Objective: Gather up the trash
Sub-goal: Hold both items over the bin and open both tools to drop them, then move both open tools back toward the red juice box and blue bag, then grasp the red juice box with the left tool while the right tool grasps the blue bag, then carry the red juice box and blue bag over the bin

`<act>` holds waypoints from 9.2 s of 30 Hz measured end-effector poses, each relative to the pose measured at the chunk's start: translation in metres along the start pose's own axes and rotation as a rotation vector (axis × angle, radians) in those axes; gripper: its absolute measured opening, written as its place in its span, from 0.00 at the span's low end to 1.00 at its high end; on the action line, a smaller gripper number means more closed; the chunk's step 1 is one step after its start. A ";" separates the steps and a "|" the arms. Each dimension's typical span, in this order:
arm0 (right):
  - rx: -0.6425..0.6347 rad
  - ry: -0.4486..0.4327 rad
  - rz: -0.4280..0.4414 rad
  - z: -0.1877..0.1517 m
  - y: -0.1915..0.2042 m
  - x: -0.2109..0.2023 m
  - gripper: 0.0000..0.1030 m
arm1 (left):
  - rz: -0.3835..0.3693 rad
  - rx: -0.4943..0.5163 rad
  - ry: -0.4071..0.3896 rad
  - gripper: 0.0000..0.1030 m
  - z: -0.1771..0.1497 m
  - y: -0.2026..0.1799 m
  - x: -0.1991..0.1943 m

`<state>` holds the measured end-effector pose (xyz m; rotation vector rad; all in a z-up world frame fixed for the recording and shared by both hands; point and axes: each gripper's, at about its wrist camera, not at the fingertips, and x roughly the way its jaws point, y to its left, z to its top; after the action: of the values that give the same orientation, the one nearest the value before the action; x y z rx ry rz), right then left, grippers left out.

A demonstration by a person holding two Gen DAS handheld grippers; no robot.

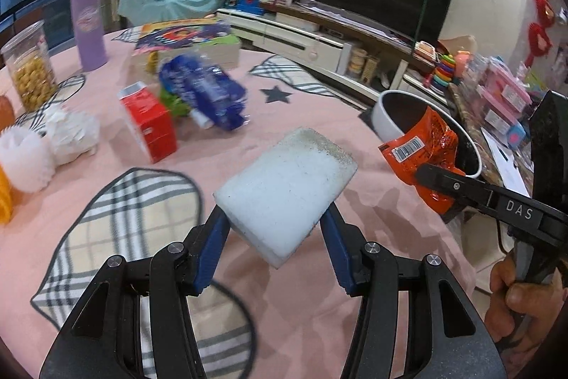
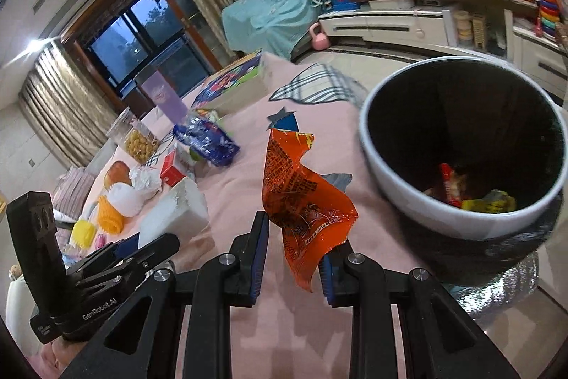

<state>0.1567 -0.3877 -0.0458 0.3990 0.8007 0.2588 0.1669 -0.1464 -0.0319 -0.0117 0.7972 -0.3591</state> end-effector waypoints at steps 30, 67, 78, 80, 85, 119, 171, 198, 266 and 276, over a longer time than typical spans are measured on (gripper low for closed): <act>0.096 -0.081 -0.114 0.019 -0.078 -0.048 0.25 | -0.087 0.144 -0.002 0.51 0.038 -0.100 0.032; 0.099 -0.029 -0.182 0.051 -0.119 -0.039 0.31 | -0.099 0.252 0.043 0.60 0.071 -0.161 0.076; 0.114 -0.052 -0.191 0.048 -0.120 -0.046 0.55 | -0.100 0.219 0.062 0.68 0.061 -0.148 0.072; 0.119 -0.057 -0.184 0.046 -0.117 -0.047 0.55 | -0.098 0.202 0.063 0.68 0.057 -0.141 0.070; 0.115 -0.072 -0.161 0.039 -0.104 -0.049 0.64 | -0.080 0.145 0.070 0.69 0.042 -0.115 0.061; -0.020 0.035 0.056 -0.009 0.030 0.020 0.67 | 0.137 -0.211 0.034 0.69 -0.036 0.068 -0.009; -0.121 0.156 0.266 0.059 0.074 0.153 0.17 | 0.112 -0.227 0.000 0.31 0.042 0.114 0.054; 0.010 0.031 0.103 0.020 0.002 0.020 0.17 | -0.050 -0.007 -0.014 0.31 0.010 -0.005 0.011; 0.182 -0.035 -0.143 0.048 -0.135 -0.056 0.17 | -0.210 0.285 0.073 0.31 0.057 -0.175 0.069; 0.191 -0.012 -0.145 0.049 -0.139 -0.049 0.17 | -0.211 0.280 0.101 0.31 0.061 -0.176 0.080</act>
<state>0.1707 -0.5420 -0.0447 0.5191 0.8418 0.0442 0.2061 -0.3450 -0.0192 0.1871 0.8420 -0.6732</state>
